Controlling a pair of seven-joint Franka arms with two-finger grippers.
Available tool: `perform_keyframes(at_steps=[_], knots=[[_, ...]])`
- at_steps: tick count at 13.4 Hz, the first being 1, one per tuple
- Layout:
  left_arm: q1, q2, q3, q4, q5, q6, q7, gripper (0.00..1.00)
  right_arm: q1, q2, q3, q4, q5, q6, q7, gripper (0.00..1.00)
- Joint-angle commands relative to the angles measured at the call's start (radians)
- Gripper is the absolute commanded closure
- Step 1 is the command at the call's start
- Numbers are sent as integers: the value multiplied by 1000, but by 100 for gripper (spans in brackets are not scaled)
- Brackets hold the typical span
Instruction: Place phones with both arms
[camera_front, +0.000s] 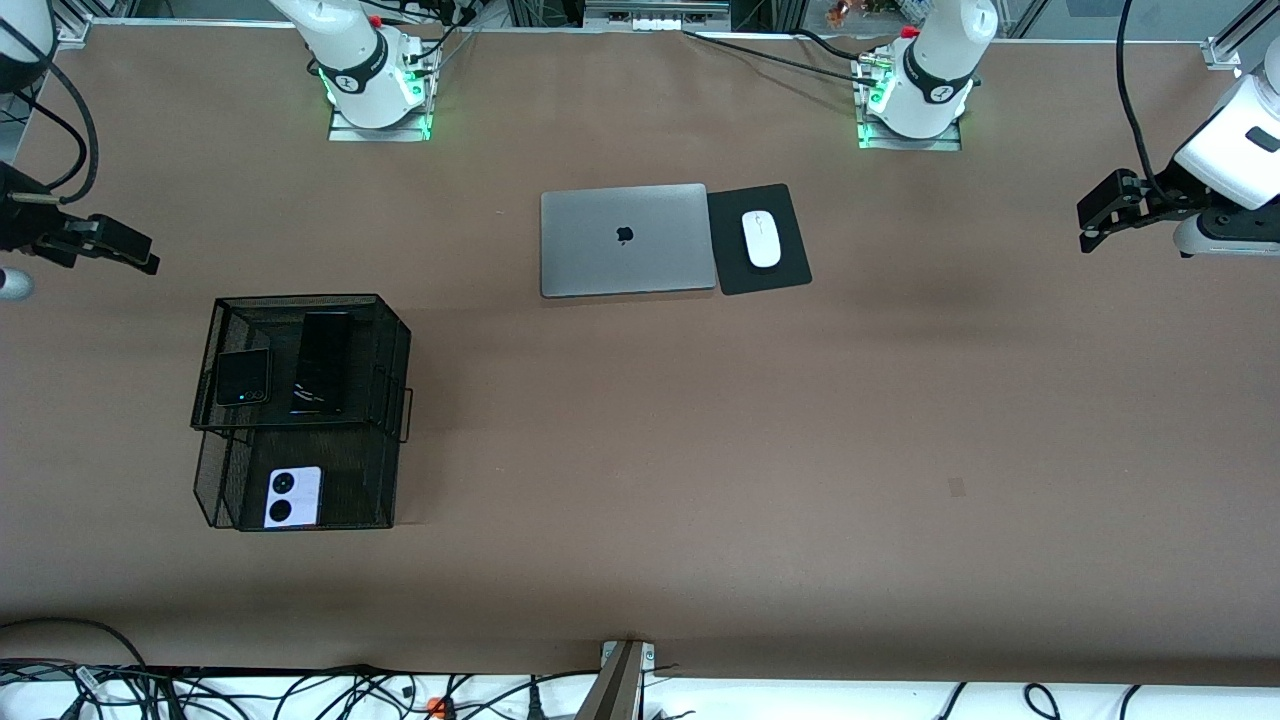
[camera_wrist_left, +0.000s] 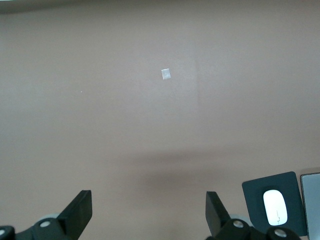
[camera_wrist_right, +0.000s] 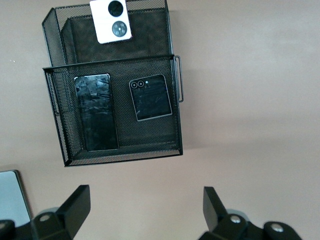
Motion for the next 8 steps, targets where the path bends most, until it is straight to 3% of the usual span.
perform_keyframes(at_steps=[1, 4, 8], knots=[[7, 7, -1, 21, -12, -14, 12, 0, 27, -36, -8, -5, -19, -13, 8, 0], [7, 7, -1, 21, -14, -14, 12, 0, 91, -36, -90, -3, -19, -18, 7, 0], [7, 7, 0, 21, -12, -14, 12, 0, 91, -36, -88, -5, -16, -19, 8, 0]])
